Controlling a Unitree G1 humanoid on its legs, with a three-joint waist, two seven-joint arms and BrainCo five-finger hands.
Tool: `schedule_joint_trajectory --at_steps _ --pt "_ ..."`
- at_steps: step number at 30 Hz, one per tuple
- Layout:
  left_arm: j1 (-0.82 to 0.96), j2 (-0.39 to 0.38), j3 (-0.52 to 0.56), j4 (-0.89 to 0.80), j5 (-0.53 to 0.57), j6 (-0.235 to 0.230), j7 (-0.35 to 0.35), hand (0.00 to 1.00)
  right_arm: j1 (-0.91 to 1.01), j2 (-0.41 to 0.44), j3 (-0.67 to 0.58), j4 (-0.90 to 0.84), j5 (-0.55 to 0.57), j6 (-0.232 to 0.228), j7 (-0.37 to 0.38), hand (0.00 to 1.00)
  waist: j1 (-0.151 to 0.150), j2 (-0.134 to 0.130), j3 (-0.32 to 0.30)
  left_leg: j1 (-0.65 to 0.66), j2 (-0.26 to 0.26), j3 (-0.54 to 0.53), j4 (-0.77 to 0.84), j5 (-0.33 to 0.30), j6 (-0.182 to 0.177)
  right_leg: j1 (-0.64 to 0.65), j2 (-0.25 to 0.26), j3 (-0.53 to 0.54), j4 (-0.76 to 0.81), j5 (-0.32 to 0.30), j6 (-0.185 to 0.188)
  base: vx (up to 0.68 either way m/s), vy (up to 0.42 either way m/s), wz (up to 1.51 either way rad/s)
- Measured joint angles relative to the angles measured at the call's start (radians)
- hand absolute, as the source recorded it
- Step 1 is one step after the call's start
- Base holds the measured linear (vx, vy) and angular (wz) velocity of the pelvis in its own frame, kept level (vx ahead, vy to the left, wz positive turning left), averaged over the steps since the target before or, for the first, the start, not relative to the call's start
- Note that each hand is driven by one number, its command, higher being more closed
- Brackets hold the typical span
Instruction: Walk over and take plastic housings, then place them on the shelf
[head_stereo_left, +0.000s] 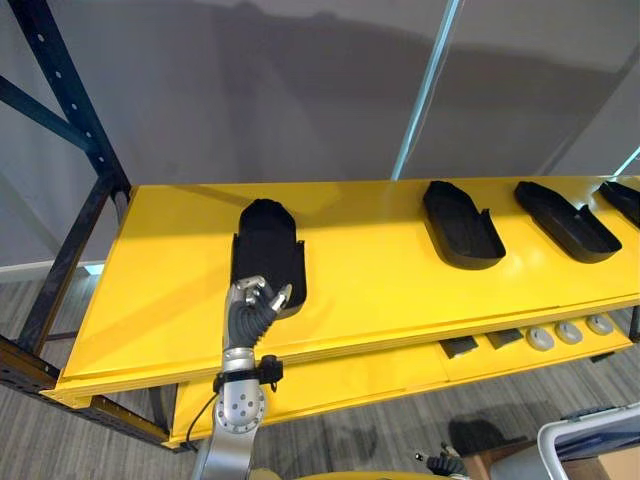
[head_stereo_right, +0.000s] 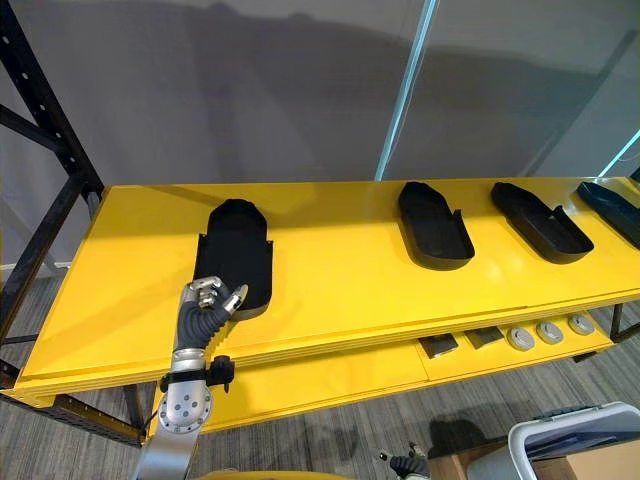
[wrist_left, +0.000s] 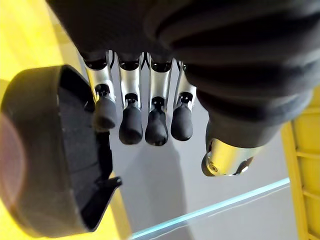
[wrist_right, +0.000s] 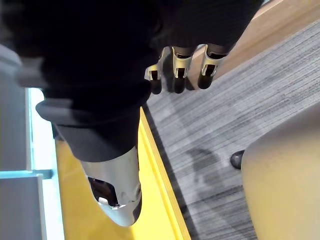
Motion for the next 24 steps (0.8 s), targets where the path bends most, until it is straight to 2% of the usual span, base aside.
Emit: schedule_joint_trajectory --at_steps 8,16,24 --pt "0.0 0.001 -0.007 0.09 0.024 0.005 -0.049 1.0 0.002 0.0 -0.001 -0.007 -0.016 0.001 0.0 0.0 -0.001 0.001 0.0 0.001 0.001 0.01 -0.002 0.0 -0.001 -0.006 0.001 0.009 0.0 0.0 0.0 0.0 0.004 -0.03" --pt "-0.011 0.008 -0.006 0.176 0.05 0.023 -0.04 1.0 0.015 -0.008 -0.004 -0.046 -0.034 0.014 -0.003 0.0 -0.003 0.033 -0.008 0.034 -0.001 0.032 -0.028 0.007 -0.009 -0.013 -0.006 0.022 0.009 0.0 0.001 0.01 0.007 -0.09" --pt "-0.043 0.007 -0.001 0.221 0.05 0.041 -0.012 1.0 0.015 -0.02 -0.014 -0.046 -0.035 0.018 -0.018 0.0 -0.002 0.046 -0.013 0.058 -0.02 0.034 -0.084 0.036 -0.011 -0.015 -0.014 0.021 0.009 0.0 0.001 0.0 0.0 0.0"
